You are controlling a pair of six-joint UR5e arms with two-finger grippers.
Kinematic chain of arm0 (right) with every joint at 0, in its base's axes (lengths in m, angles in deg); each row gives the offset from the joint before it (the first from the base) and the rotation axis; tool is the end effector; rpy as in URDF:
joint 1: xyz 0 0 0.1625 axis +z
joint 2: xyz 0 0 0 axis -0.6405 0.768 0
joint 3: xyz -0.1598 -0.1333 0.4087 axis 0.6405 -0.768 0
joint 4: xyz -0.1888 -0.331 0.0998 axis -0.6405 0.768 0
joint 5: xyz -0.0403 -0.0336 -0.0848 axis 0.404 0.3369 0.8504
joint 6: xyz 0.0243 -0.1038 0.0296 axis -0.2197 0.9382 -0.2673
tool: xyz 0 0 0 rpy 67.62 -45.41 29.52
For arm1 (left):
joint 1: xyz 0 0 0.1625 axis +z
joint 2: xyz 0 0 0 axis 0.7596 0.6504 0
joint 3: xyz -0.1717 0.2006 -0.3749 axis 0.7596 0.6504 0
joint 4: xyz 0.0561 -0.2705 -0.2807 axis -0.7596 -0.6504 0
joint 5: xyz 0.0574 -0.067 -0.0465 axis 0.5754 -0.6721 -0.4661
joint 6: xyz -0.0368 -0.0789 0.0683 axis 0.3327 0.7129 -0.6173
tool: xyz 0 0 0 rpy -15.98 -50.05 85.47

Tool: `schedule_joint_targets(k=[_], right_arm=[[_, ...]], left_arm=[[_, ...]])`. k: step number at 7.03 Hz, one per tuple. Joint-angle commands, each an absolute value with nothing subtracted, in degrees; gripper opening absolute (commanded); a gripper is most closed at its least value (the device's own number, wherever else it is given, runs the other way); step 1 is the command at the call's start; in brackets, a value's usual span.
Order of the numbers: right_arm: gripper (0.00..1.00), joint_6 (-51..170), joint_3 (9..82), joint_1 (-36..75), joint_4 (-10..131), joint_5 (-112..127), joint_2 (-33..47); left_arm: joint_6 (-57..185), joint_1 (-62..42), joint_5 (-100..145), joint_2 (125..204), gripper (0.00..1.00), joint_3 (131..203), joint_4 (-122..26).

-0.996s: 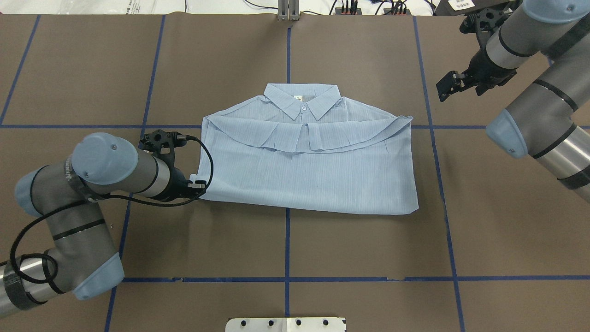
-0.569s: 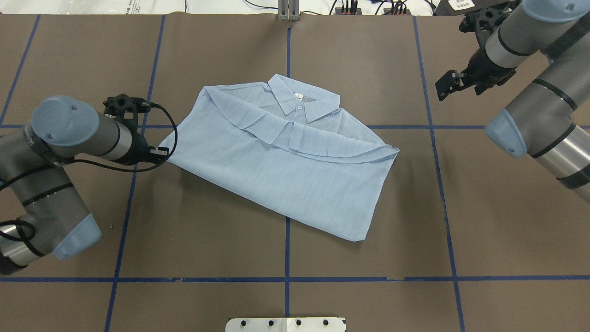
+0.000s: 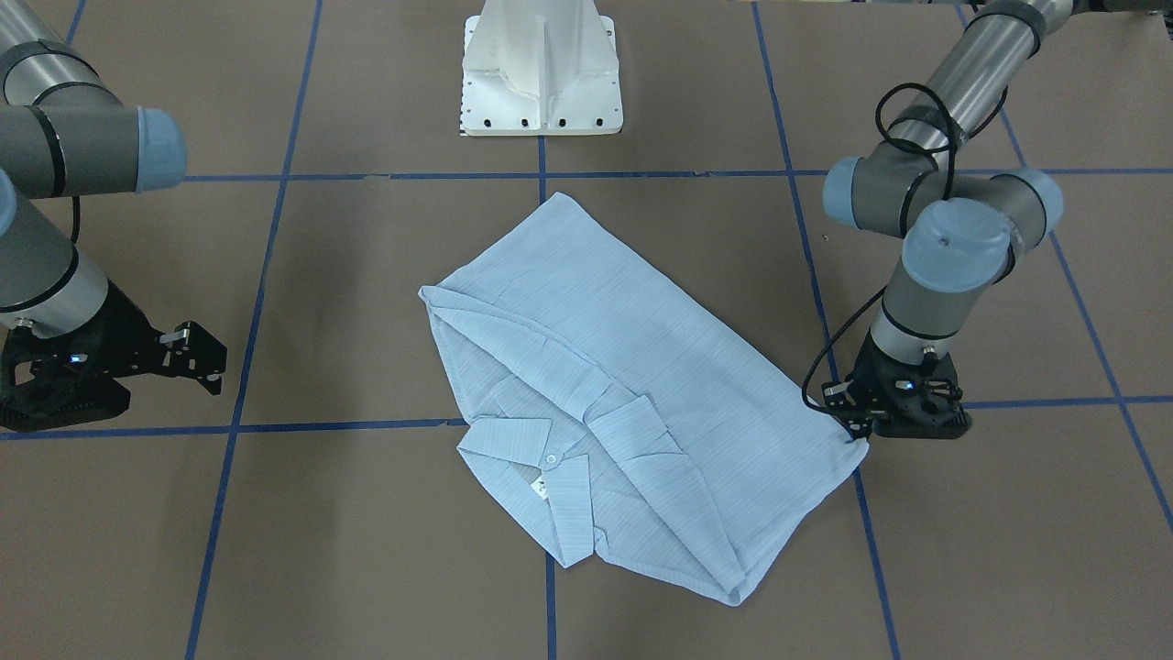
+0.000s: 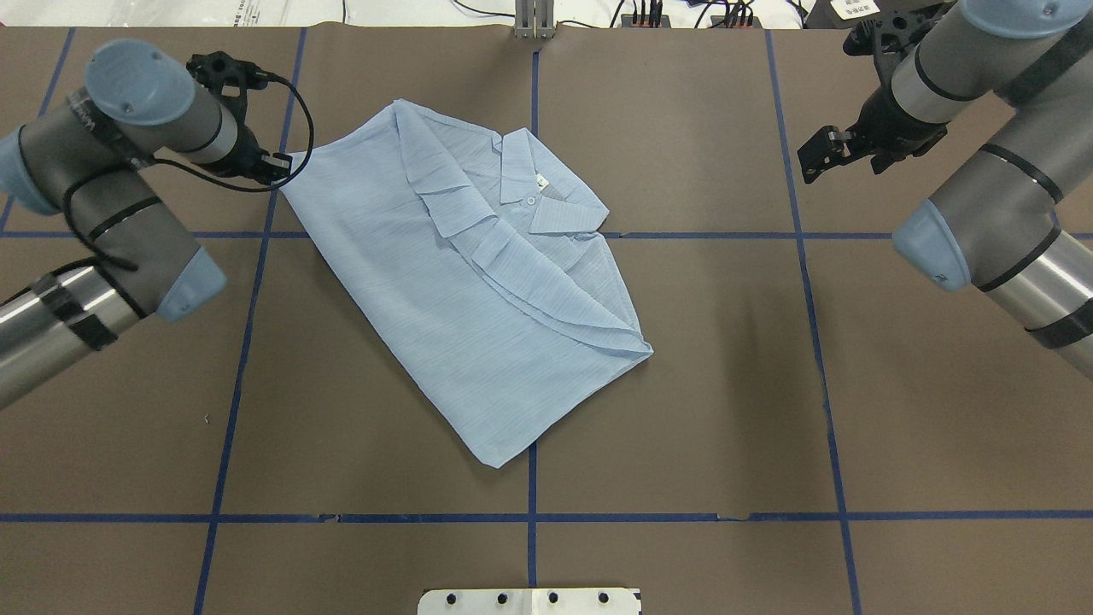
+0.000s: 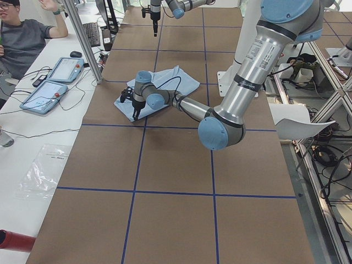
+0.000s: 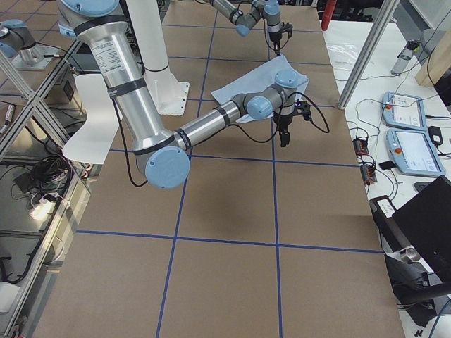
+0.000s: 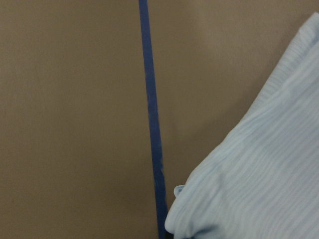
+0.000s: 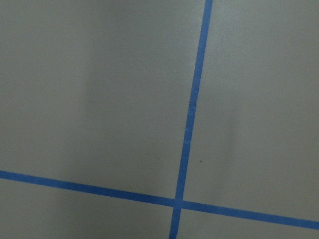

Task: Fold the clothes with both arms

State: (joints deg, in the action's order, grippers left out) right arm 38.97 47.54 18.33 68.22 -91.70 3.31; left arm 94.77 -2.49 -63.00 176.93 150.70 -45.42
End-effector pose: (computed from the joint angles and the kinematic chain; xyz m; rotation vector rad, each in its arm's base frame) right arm -0.2770 -0.5868 0.4262 0.1734 -0.7781 -0.0876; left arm 0.3791 -0.6466 0.4582 0.3354 0.6855 -0.0152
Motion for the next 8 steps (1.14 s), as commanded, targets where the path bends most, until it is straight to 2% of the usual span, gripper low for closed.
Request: schedule_joint_targets(k=[1,2,3,5,7,8], right_arm=[[1.00,36.95,48.66,17.40,68.16,-91.80,3.25],[1.00,34.15,49.62,15.91,68.16,-91.71,3.08],[1.00,29.51,49.02,12.15,68.16,-90.50,1.60],[1.00,16.62,46.23,6.26,68.34,-85.49,-4.97],[0.97,0.27,33.78,1.07,67.47,-78.21,-18.14],[0.96,-3.98,27.46,-0.78,61.63,-73.92,-21.41]], left_arm=[[87.77,-6.10,-61.50,186.13,0.00,137.65,-47.56],[81.20,-7.77,-62.10,185.89,0.10,137.79,-48.52],[80.09,-8.05,-63.24,184.06,0.99,138.23,-52.88],[80.08,-9.10,-72.44,178.18,1.00,144.79,-54.59],[84.78,-9.10,-72.56,173.70,1.00,151.47,-54.42],[86.82,-9.02,-72.74,172.11,1.00,154.38,-54.07]])
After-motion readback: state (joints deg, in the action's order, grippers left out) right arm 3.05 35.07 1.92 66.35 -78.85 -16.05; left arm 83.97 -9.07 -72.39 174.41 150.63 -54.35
